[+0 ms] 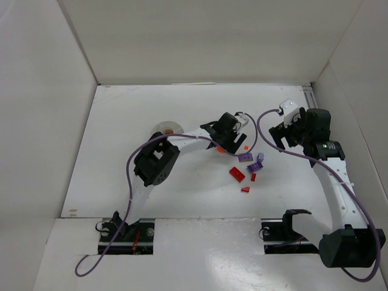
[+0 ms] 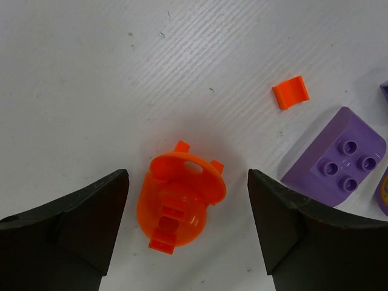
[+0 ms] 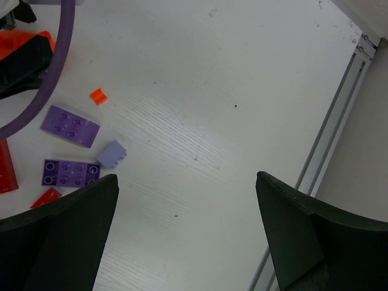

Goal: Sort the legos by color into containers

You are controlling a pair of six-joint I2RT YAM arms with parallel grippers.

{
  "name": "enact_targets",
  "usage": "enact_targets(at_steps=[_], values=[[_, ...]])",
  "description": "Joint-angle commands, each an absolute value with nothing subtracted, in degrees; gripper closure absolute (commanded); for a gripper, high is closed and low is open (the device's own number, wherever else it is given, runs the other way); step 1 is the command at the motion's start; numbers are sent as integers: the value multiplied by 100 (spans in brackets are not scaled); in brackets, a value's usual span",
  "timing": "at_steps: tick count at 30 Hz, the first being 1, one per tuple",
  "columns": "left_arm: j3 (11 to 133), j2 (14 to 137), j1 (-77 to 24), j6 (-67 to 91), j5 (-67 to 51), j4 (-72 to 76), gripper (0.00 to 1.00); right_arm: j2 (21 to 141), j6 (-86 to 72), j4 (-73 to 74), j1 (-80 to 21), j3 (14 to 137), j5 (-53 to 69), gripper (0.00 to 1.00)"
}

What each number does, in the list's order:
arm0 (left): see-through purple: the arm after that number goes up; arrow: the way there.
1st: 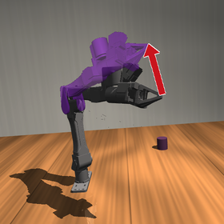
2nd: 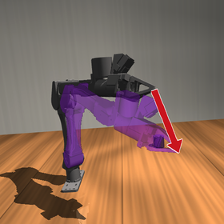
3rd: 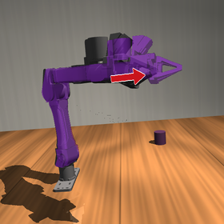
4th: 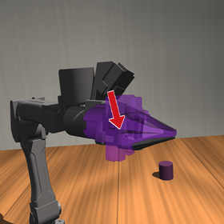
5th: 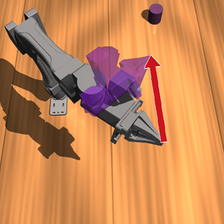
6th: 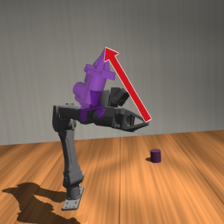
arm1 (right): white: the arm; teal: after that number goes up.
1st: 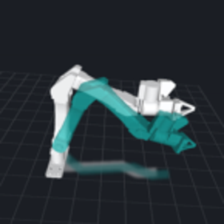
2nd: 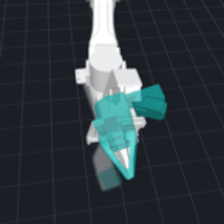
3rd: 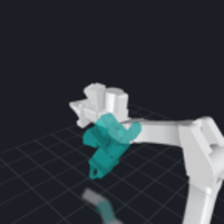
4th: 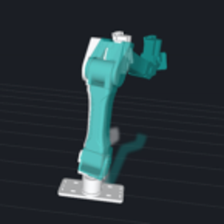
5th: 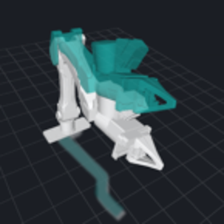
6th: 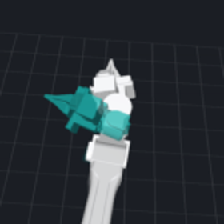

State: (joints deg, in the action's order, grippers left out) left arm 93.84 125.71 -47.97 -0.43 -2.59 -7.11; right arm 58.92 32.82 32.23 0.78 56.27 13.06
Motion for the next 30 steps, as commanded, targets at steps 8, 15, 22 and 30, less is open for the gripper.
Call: enact_targets(at_steps=[8, 15, 22, 30], values=[[9686, 12665, -4904, -158, -97, -492, 40, 5862, 3322, 3164, 114, 5599, 1301, 1], [9738, 12665, -4904, -105, -97, -439, 56, 5862, 3322, 3164, 114, 5599, 1301, 1], [9580, 12445, -4904, -105, -211, -308, 65, 5862, 3322, 3164, 114, 5599, 1301, 1], [9527, 12261, -4904, -19, -115, -202, 67, 5810, 3322, 3164, 114, 5599, 1301, 1]])
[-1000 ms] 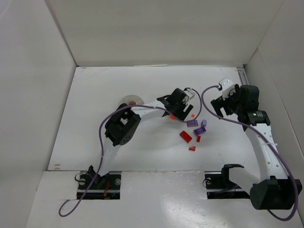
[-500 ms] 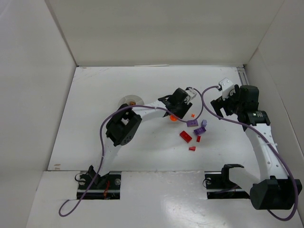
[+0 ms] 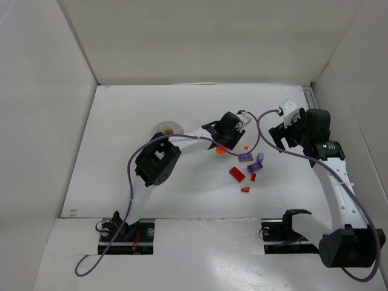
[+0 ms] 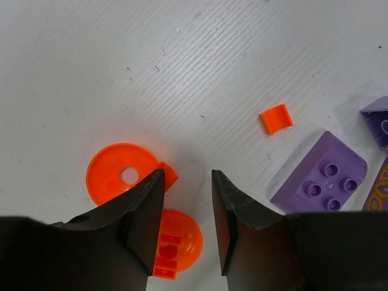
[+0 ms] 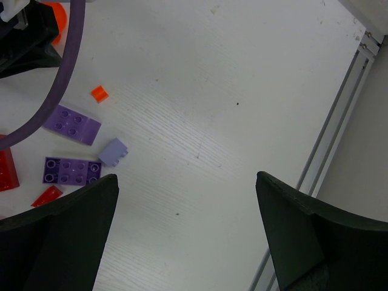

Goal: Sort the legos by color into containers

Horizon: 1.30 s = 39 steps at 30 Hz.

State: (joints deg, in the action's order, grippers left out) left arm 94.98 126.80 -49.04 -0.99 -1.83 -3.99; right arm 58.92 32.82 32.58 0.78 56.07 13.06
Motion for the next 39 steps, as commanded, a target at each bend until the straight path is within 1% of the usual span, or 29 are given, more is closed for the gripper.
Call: enact_targets(at_steps=[1, 3, 5, 7, 11, 18, 27, 34, 36, 37, 39], values=[[9527, 12261, -4904, -18, -114, -202, 67, 5810, 3322, 3164, 114, 5599, 1301, 1], [9527, 12261, -4904, 35, -114, -202, 65, 5810, 3322, 3164, 114, 5599, 1301, 1], [9527, 12313, -4904, 35, -53, -202, 60, 5810, 3322, 3164, 114, 5599, 1301, 1], [9598, 12409, -4904, 35, 9, -202, 58, 5810, 3322, 3216, 114, 5651, 1301, 1], [9834, 12595, -4904, 35, 281, -421, 58, 5810, 3322, 3217, 114, 5651, 1301, 1], [9835, 12647, -4904, 88, 834, -422, 58, 5862, 3322, 3217, 114, 5651, 1301, 1], [9782, 12806, -4904, -35, 572, -422, 58, 5862, 3322, 3217, 114, 5651, 1301, 1], [9782, 12929, -4904, -97, 685, -474, 58, 5915, 3322, 3217, 114, 5651, 1301, 1], [9782, 12929, -4904, -97, 686, -475, 64, 5967, 3322, 3217, 114, 5651, 1301, 1], [9782, 12929, -4904, -97, 686, -475, 69, 5968, 3322, 3217, 114, 5651, 1301, 1], [9782, 12859, -4904, -44, 738, -475, 73, 5968, 3322, 3217, 114, 5651, 1301, 1]])
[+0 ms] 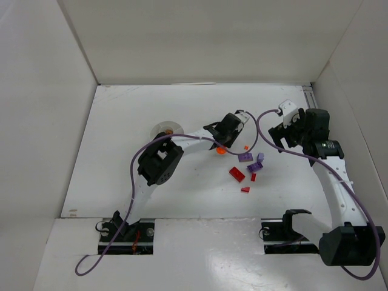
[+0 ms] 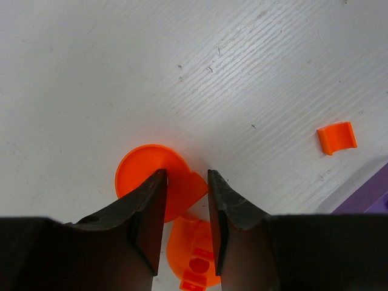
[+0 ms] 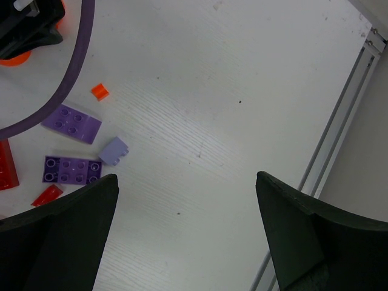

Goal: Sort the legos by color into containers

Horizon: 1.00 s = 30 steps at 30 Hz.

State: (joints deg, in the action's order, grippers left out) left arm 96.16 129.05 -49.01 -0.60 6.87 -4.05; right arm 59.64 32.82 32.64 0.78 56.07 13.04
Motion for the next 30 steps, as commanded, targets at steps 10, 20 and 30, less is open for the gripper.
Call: enact_targets(at_steps=[10, 20, 30], values=[[9668, 12516, -4904, 211, 967, -527, 100, 6021, 3322, 3217, 114, 5651, 1301, 1], [9431, 12024, -4904, 369, 967, -352, 100, 6021, 3322, 3270, 114, 5704, 1301, 1], [9071, 11515, -4729, 817, 1020, -281, 100, 5968, 3322, 3270, 114, 5704, 1301, 1]])
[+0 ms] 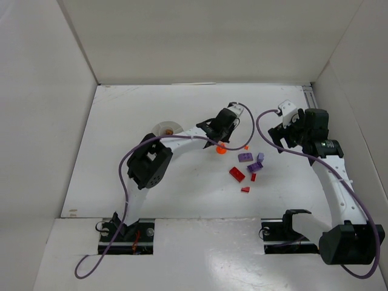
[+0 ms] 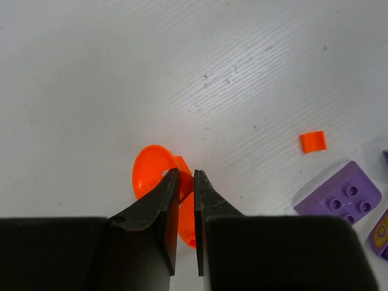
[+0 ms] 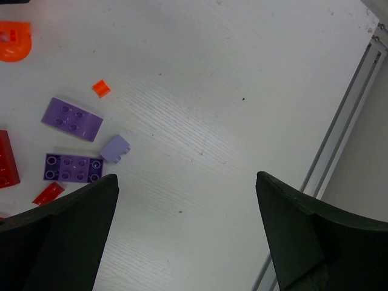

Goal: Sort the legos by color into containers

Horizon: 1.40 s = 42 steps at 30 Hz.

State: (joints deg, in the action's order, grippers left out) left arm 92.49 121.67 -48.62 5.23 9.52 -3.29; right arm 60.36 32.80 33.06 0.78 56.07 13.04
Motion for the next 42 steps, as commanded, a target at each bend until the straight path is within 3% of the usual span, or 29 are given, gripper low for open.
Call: enact_targets(at_steps=[1, 12, 20, 42], values=[[9001, 11409, -4633, 870, 950, -229, 100, 5968, 3322, 3270, 114, 5704, 1301, 1], [6216, 8221, -3218, 1757, -807, 1484, 100, 5863, 3428, 3155, 114, 5704, 1661, 1], [5370, 7611, -2286, 1091, -2818, 1803, 100, 5862, 3480, 3094, 167, 5651, 1837, 1], [4685, 7664, -2285, 1107, -2014, 1336, 100, 5977, 3533, 3094, 167, 5651, 1960, 1]])
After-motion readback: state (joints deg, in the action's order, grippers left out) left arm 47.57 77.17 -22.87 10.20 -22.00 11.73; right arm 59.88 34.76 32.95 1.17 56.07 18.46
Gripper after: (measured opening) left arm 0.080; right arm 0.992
